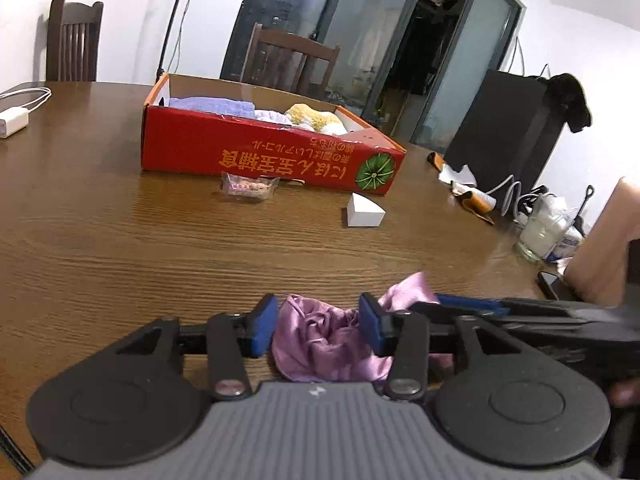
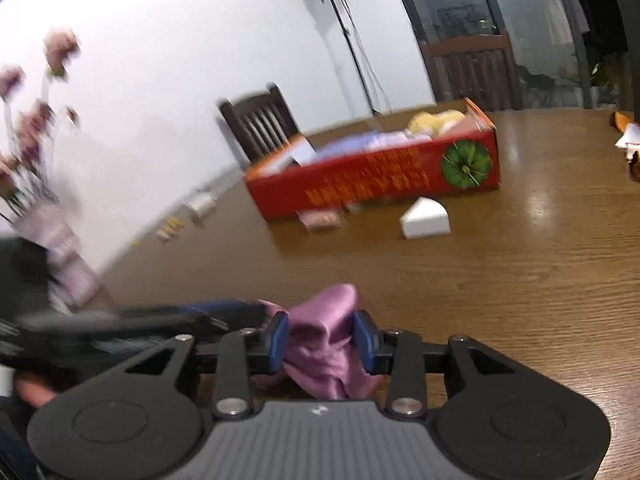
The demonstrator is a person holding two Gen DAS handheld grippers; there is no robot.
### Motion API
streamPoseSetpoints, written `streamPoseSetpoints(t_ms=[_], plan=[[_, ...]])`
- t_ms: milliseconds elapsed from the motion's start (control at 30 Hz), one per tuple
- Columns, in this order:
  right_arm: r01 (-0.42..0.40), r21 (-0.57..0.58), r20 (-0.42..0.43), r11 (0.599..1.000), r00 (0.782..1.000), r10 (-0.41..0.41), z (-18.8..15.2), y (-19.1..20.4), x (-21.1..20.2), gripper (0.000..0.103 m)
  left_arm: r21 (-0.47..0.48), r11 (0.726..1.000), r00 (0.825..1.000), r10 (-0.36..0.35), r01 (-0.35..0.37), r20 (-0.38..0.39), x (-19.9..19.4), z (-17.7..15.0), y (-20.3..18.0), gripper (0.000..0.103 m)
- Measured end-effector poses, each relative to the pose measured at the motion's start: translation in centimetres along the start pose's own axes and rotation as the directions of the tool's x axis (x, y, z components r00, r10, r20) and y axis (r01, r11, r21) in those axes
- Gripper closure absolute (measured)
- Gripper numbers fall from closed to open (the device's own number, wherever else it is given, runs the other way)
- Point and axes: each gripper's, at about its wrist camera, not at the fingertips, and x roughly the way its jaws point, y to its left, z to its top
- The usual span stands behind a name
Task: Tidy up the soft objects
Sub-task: 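Carry the purple bow into the box and open the right gripper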
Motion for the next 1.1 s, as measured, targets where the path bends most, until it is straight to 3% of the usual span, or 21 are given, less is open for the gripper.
streamPoseSetpoints(t_ms=[67, 200, 267, 333, 400, 433, 533, 667, 800, 867, 1000, 1100], plan=[[0.008, 0.013, -0.002, 1.0, 1.0, -0.008, -0.3, -0.2, 0.4, 0.067, 0.013, 1.0, 1.0, -0.024, 0.024, -0.007, -0.5, -0.1, 0.4, 0.04], [0.001, 0.05, -0.023, 0.999, 1.0, 0.001, -0.7, -0.9, 0.8, 0.067, -0.059, 0.996, 0.996, -0.07, 0.066, -0.063, 0.3, -0.4, 1.4, 0.039], [0.017, 0.043, -0.024, 0.999, 1.0, -0.016, -0.8, -0.8, 0.9, 0.065, -0.091, 0.992, 0.992, -0.098, 0.091, -0.073, 0.6, -0.3, 1.8, 0.048], [0.036, 0.045, -0.027, 0.998, 0.999, -0.034, -0.9, -0.8, 1.1, 0.056, -0.109, 0.986, 0.988, -0.137, 0.128, -0.076, 0.7, -0.2, 2.2, 0.064], [0.034, 0.057, -0.025, 0.998, 0.999, -0.033, -1.0, -1.0, 1.3, 0.056, -0.121, 0.982, 0.985, -0.155, 0.145, -0.071, 0.9, -0.2, 2.4, 0.07], [0.028, 0.06, -0.025, 0.998, 0.999, -0.026, -0.9, -1.1, 1.4, 0.058, -0.126, 0.98, 0.985, -0.16, 0.151, -0.067, 0.9, -0.2, 2.5, 0.074], [-0.035, 0.089, -0.028, 0.995, 0.999, 0.037, -0.5, -1.3, 1.4, 0.08, -0.103, 0.981, 0.985, -0.17, 0.165, -0.04, 0.6, 0.4, 2.0, 0.084], [-0.05, 0.016, 0.043, 0.999, 0.998, 0.049, 2.5, -0.1, 1.5, 0.083, -0.021, 0.985, 0.983, -0.169, 0.171, 0.078, -0.4, 4.7, 2.0, 0.086], [-0.096, -0.026, 0.12, 0.995, 0.988, 0.098, 9.4, 0.1, 3.6, 0.083, 0.017, 0.993, 0.98, -0.116, 0.115, 0.164, 0.7, 12.0, 3.8, 0.086], [-0.095, -0.061, 0.137, 0.994, 0.985, 0.103, 13.0, 0.4, 6.0, 0.083, 0.024, 0.997, 0.982, -0.077, 0.074, 0.171, 2.1, 15.0, 4.9, 0.086], [-0.098, -0.03, 0.063, 0.995, 0.993, 0.099, 18.9, 0.1, 13.4, 0.083, -0.003, 1.0, 0.993, 0.029, -0.029, 0.116, 6.2, 19.3, 7.8, 0.086], [-0.077, 0.002, -0.012, 0.997, 0.997, 0.077, 21.0, -0.2, 18.5, 0.083, -0.026, 0.992, 0.992, 0.121, -0.119, 0.048, 9.1, 20.4, 10.0, 0.084]])
